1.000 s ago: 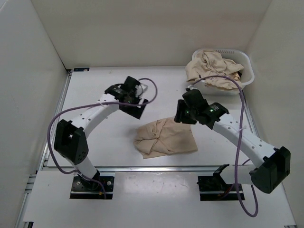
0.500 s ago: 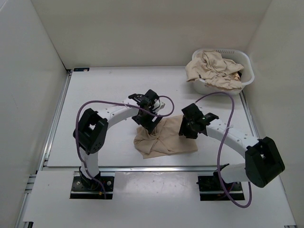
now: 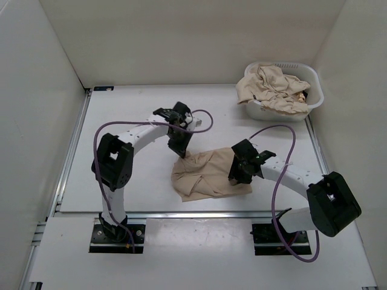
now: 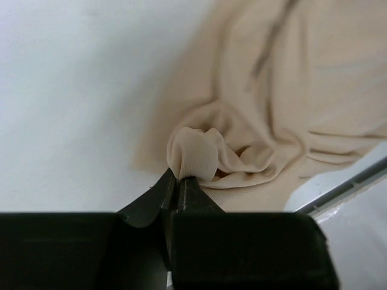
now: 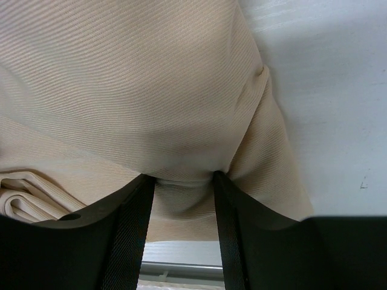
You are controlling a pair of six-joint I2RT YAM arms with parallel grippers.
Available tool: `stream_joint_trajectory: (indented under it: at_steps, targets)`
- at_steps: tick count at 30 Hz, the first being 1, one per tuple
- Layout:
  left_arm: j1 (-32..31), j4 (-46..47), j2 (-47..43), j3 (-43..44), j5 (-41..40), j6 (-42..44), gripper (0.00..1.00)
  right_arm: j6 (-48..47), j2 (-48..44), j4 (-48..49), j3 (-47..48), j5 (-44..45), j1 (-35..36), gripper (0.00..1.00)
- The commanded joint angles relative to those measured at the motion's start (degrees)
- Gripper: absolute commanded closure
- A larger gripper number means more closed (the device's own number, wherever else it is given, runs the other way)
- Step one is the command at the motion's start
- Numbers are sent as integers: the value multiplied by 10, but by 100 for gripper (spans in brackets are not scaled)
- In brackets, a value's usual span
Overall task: Fold and stack the trousers
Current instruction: Fold the trousers
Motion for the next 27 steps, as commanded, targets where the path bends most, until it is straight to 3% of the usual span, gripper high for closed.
stream_joint_trajectory:
  at_steps: [1,7,9,10,14,18,20,22,27]
  targets:
    - [65,0,-16,40,22,0,86,7,8,-4,-24,12,-1,51]
    - [133,-24,10,47,43,0,86,-9,8,-9,-46,22,-1,52]
    - [139,-32,26,41,50,0,71,-31,8,-9,-46,22,-1,52]
    - [139,-32,32,41,58,0,50,-40,8,-16,-39,27,6,52]
    - [144,-45,43,41,42,0,22,-82,8,-52,-1,56,42,52]
    - [159,-45,4,54,-8,0,19,-100,8,-76,45,77,76,52]
    - [134,-25,-60,37,-30,0,19,-94,8,-92,58,84,76,52]
    - [73,-20,-124,6,-57,0,20,-75,2,-92,73,98,76,52]
    - [-77,16,-214,-171,-101,0,20,-28,-16,-112,86,125,50,52]
